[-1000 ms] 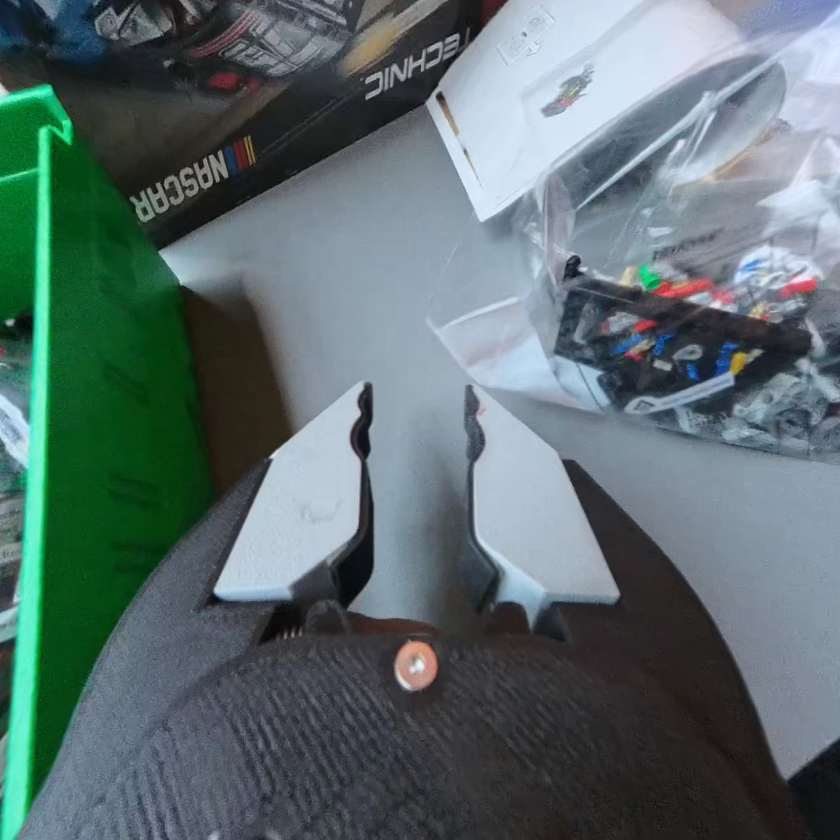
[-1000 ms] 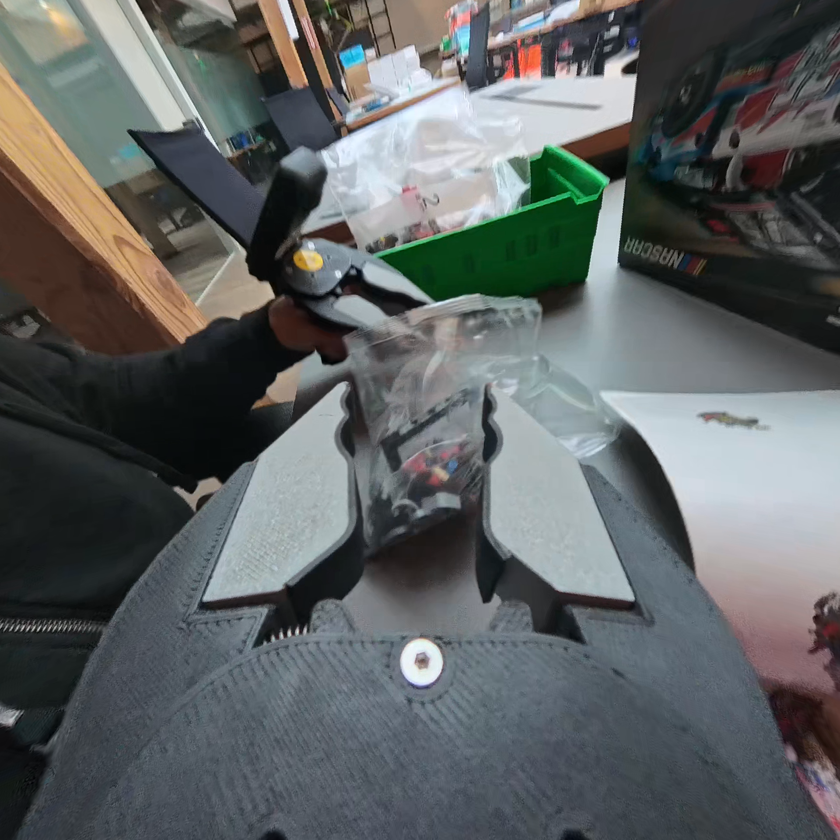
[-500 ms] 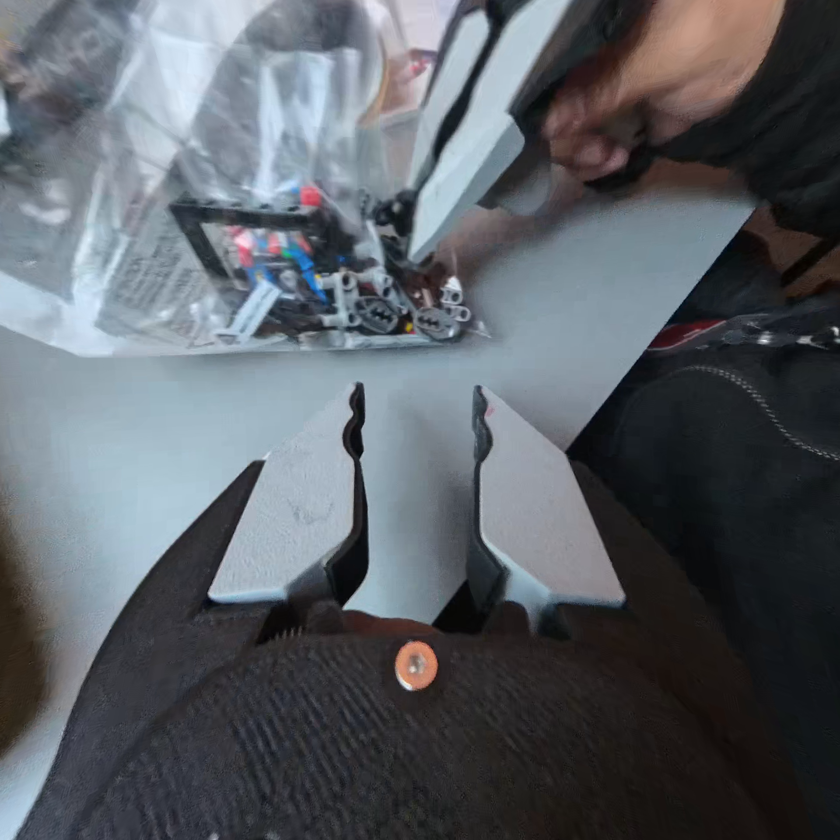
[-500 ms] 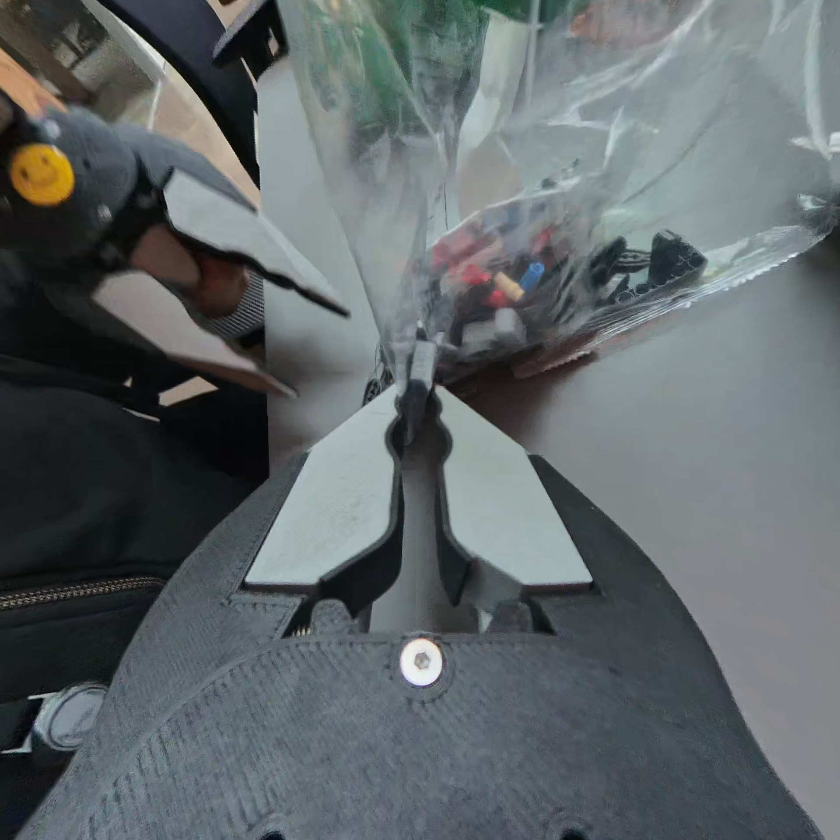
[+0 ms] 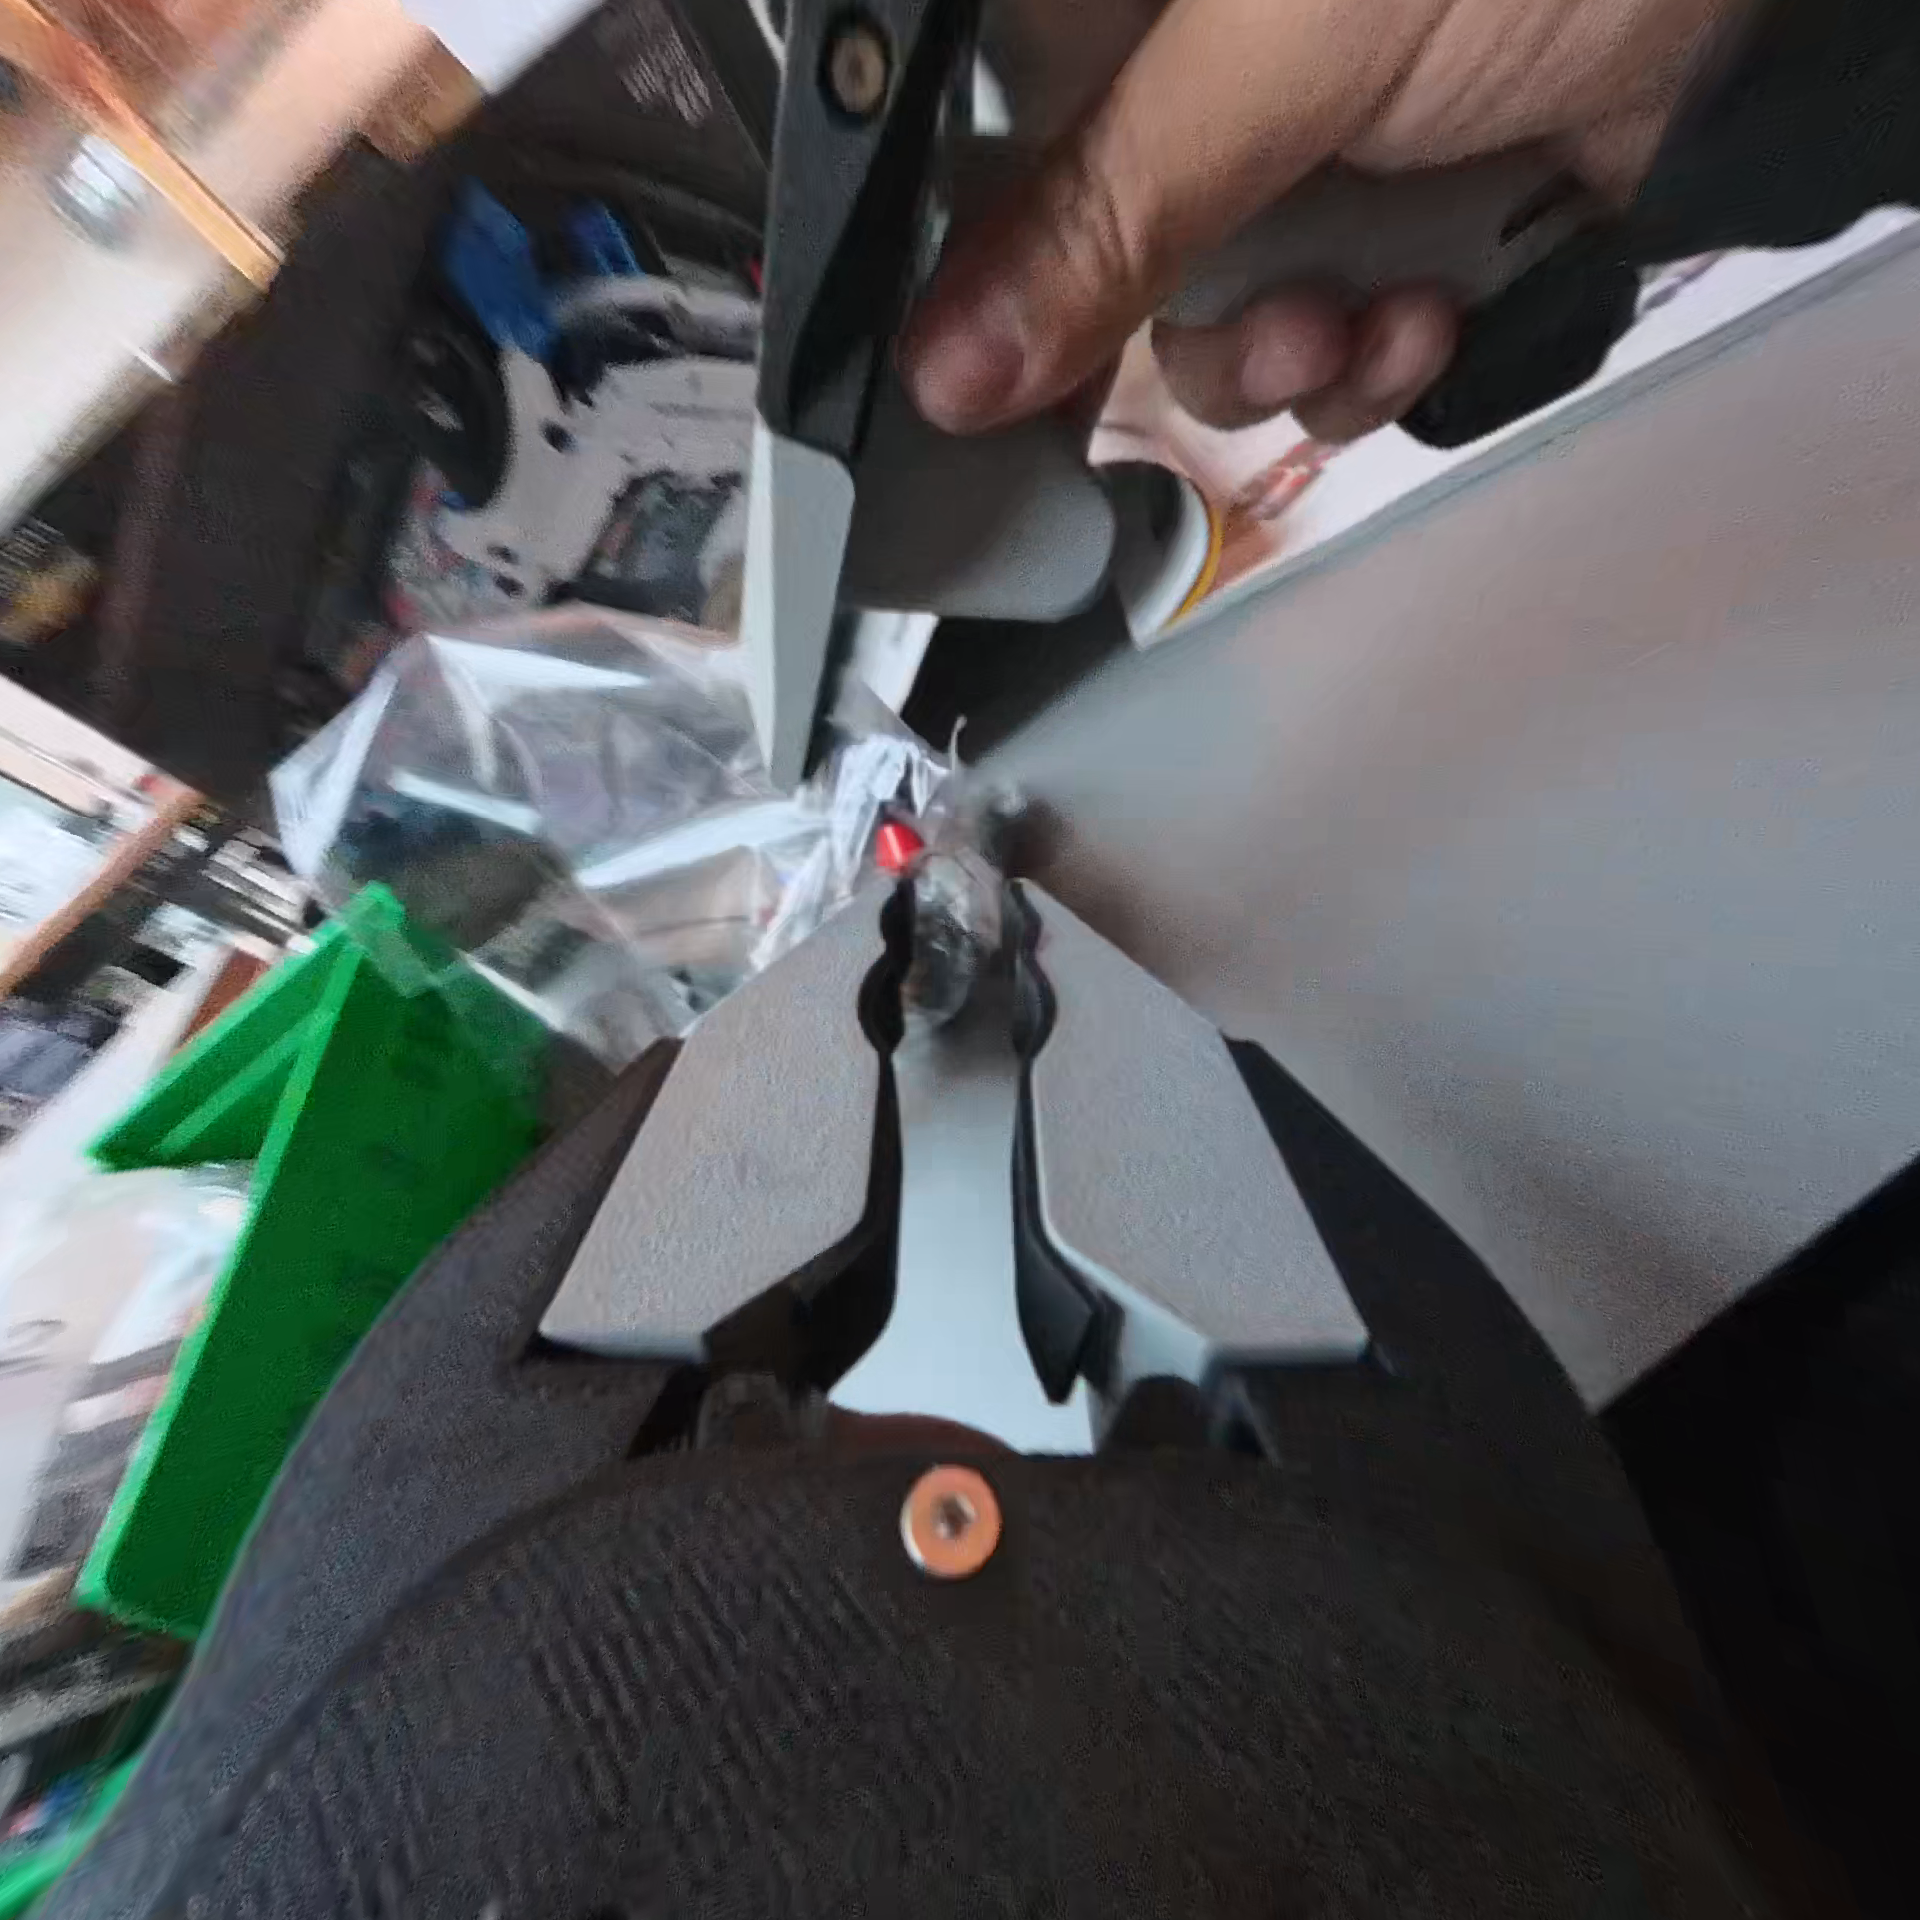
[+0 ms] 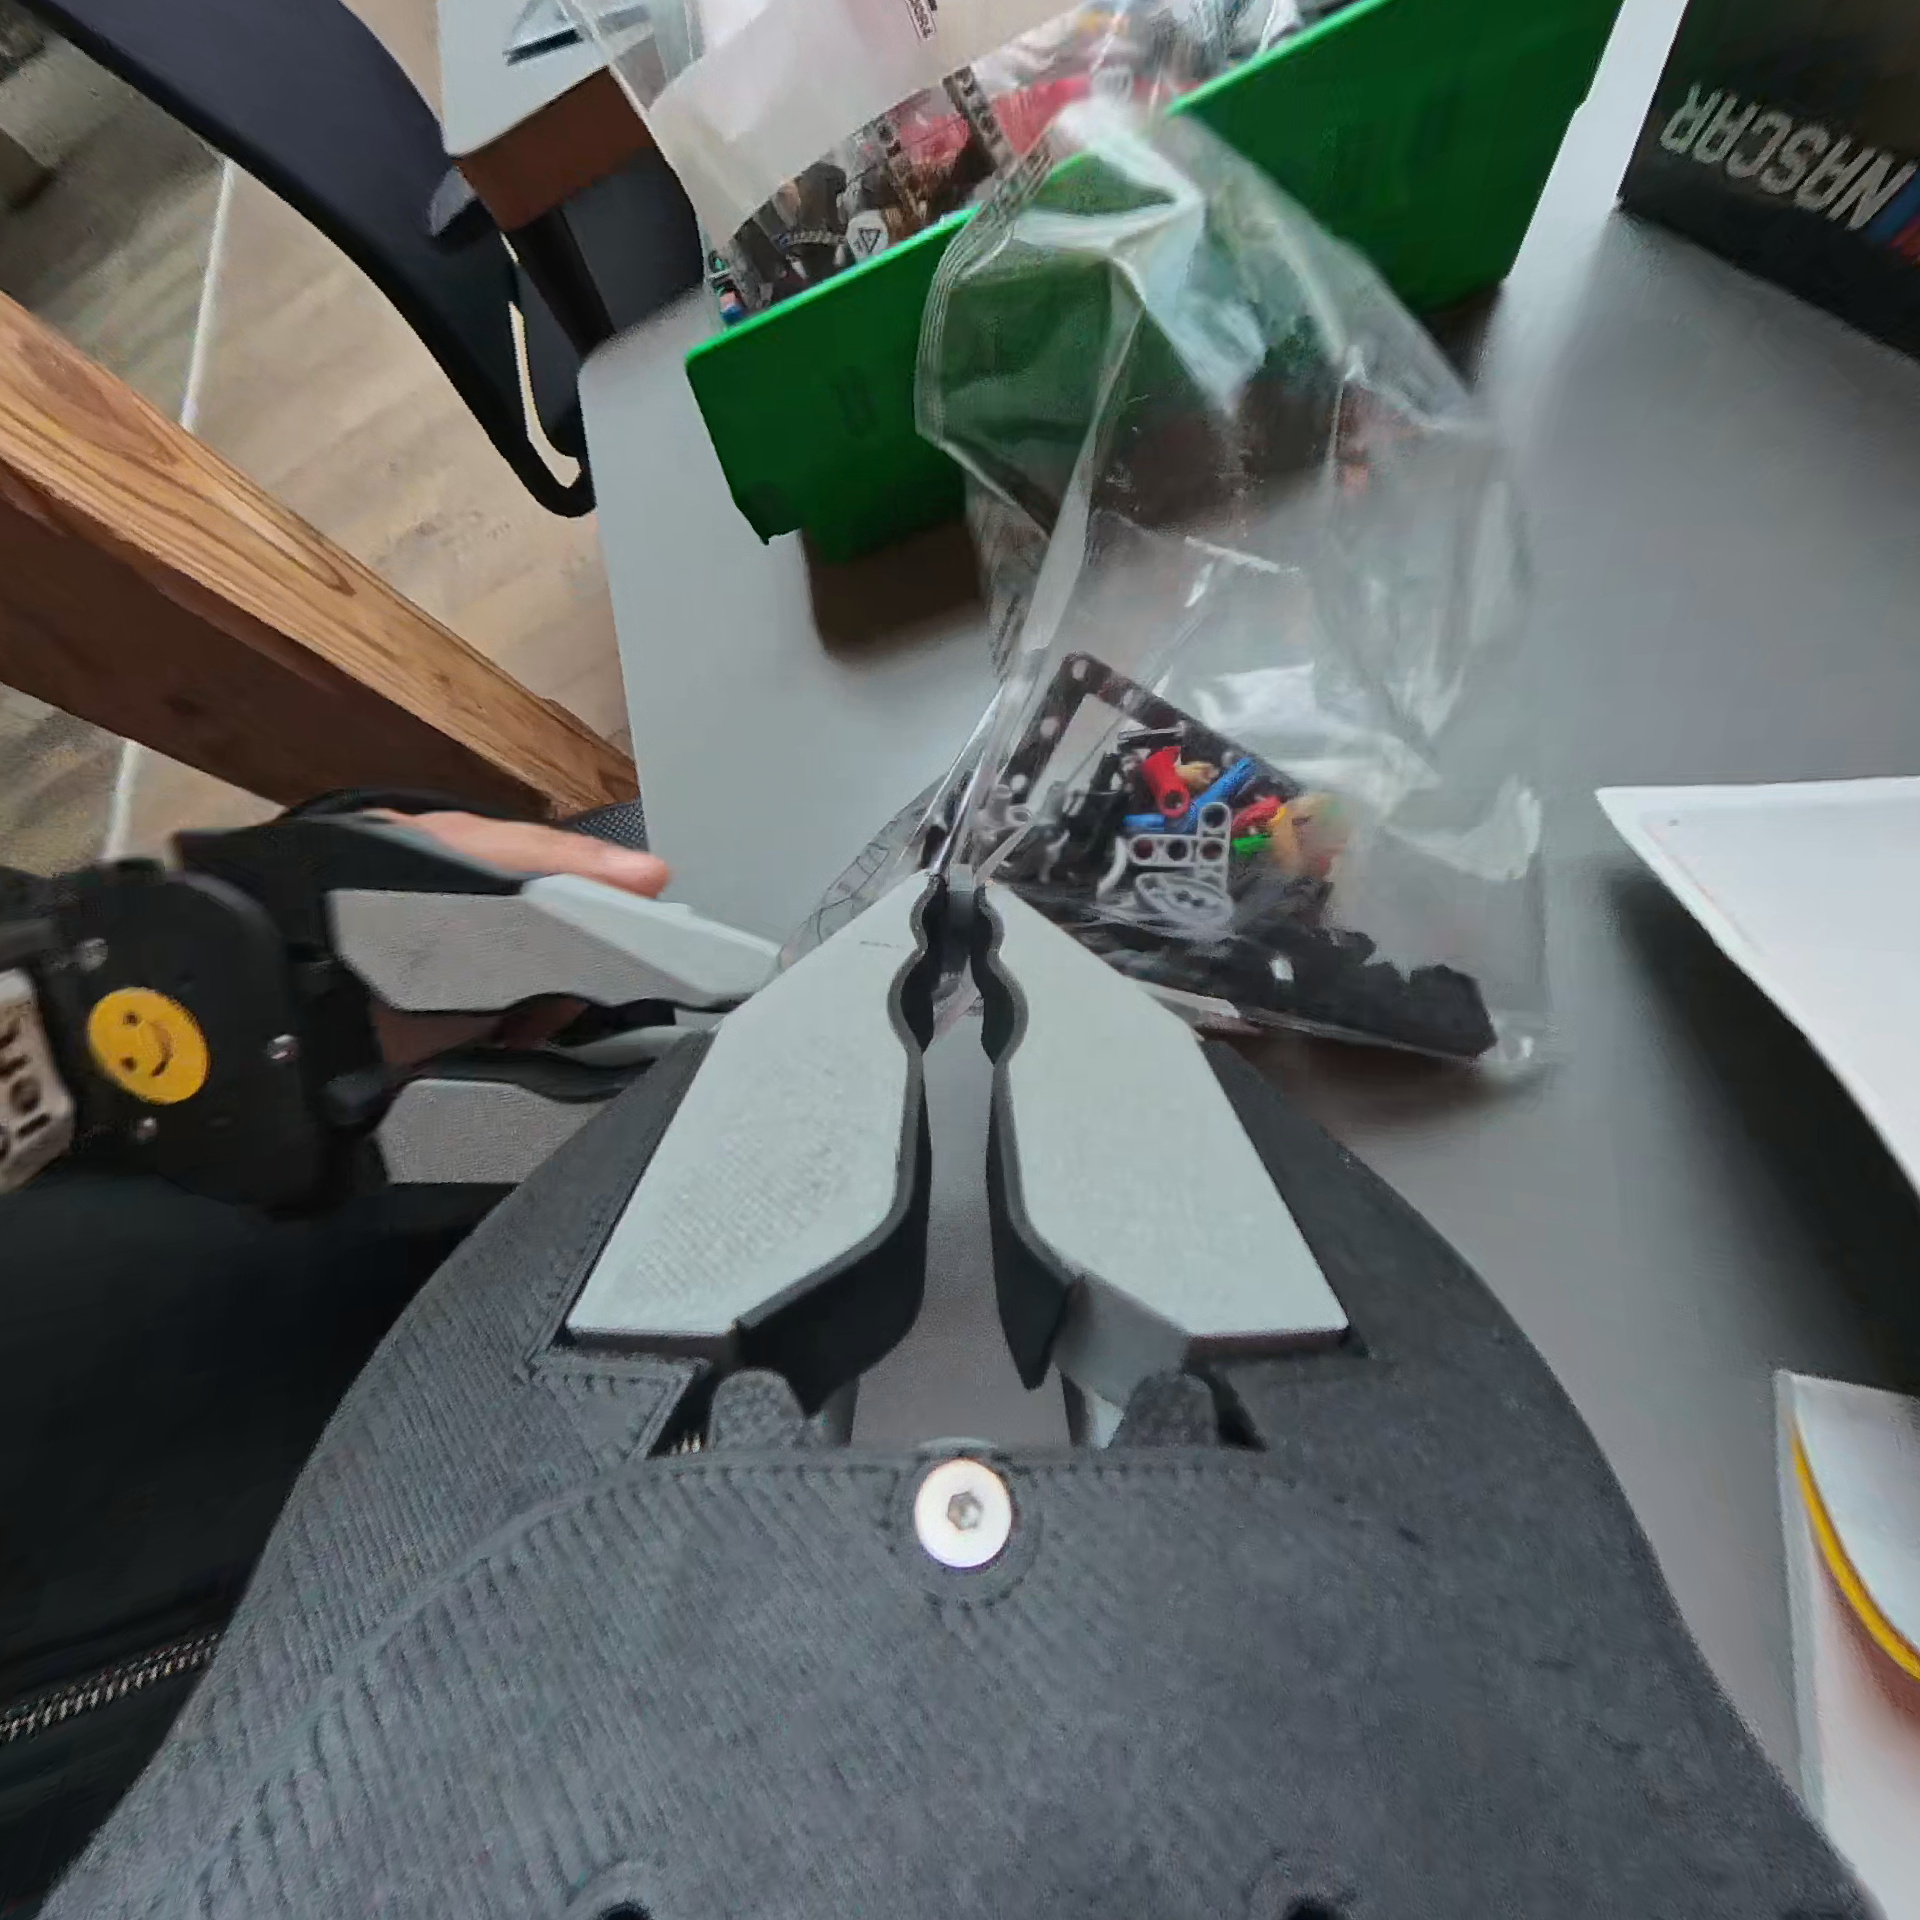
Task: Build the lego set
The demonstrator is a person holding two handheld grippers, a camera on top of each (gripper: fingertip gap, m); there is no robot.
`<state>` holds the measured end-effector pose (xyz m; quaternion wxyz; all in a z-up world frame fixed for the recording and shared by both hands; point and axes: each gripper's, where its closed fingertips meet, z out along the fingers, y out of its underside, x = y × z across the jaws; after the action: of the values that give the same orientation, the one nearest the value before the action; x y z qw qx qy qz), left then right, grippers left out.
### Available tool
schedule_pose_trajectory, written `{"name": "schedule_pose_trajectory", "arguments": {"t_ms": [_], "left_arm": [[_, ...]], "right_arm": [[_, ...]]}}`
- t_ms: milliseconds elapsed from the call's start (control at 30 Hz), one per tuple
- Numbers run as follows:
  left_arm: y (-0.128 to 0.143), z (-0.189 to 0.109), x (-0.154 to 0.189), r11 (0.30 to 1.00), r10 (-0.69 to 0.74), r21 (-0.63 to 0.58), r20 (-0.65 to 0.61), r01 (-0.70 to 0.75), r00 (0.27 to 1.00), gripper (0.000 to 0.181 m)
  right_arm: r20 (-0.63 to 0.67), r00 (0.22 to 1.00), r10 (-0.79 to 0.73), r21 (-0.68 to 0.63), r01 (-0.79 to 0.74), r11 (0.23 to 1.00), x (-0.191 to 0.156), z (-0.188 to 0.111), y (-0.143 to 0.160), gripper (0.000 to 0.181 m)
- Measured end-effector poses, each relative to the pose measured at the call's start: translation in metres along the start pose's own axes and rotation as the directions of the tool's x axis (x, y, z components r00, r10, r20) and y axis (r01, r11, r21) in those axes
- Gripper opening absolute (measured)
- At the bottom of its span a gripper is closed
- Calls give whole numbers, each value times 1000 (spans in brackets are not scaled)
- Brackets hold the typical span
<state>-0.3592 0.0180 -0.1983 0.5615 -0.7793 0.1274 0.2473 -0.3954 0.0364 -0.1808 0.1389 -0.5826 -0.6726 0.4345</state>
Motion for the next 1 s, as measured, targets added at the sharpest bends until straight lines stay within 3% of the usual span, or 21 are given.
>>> {"name": "schedule_pose_trajectory", "arguments": {"t_ms": [100, 167, 267, 333, 367, 467, 600, 667, 767, 833, 900, 1000], "left_arm": [[-18, -19, -6, 962, 224, 124, 137, -242, 965, 27], [-17, -17, -6, 925, 347, 106, 160, -365, 924, 32], [0, -1, -17, 906, 419, -2, 127, -422, 899, 35], [6, 4, -27, 889, 456, -27, 134, -457, 880, 9], [6, 5, -29, 892, 451, -16, 123, -452, 884, 7], [3, 8, -38, 961, 270, 46, 36, -272, 962, 0], [-4, 10, -73, 998, 7, 60, -49, -4, 999, 0], [-8, 11, -91, 995, -77, 58, -67, 81, 995, 0], [-7, 18, -116, 979, -198, 41, -83, 201, 977, 0], [-3, 25, -125, 966, -255, 19, -98, 258, 962, 0], [-5, 27, -129, 949, -309, 18, -122, 313, 943, 0], [-3, 28, -136, 941, -336, 9, -122, 339, 934, 0]], "right_arm": [[11, 1000, -2, -27, 2, 1000, 0, 6, -5, 1], [37, 999, 6, -48, -4, 999, -3, 14, -5, 1], [69, 997, 26, -49, -23, 999, -4, 23, -8, 1], [91, 995, 43, -44, -39, 998, -4, 26, -12, 1], [104, 994, 44, -36, -41, 999, -3, 27, -14, 1], [122, 992, 23, 28, -27, 999, 2, 22, -25, 14], [90, 996, -23, 224, 2, 975, 25, -17, -39, 32], [12, 998, -59, 174, 56, 983, 48, -22, -16, 39], [14, 995, -101, 31, 101, 994, 59, -5, 29, 50], [-113, 979, -172, -38, 168, 985, 76, 12, 47, 52], [-271, 919, -285, -88, 271, 959, 97, 24, 49, 49], [-327, 846, -422, -143, 397, 907, 103, 42, 44, 38]]}}
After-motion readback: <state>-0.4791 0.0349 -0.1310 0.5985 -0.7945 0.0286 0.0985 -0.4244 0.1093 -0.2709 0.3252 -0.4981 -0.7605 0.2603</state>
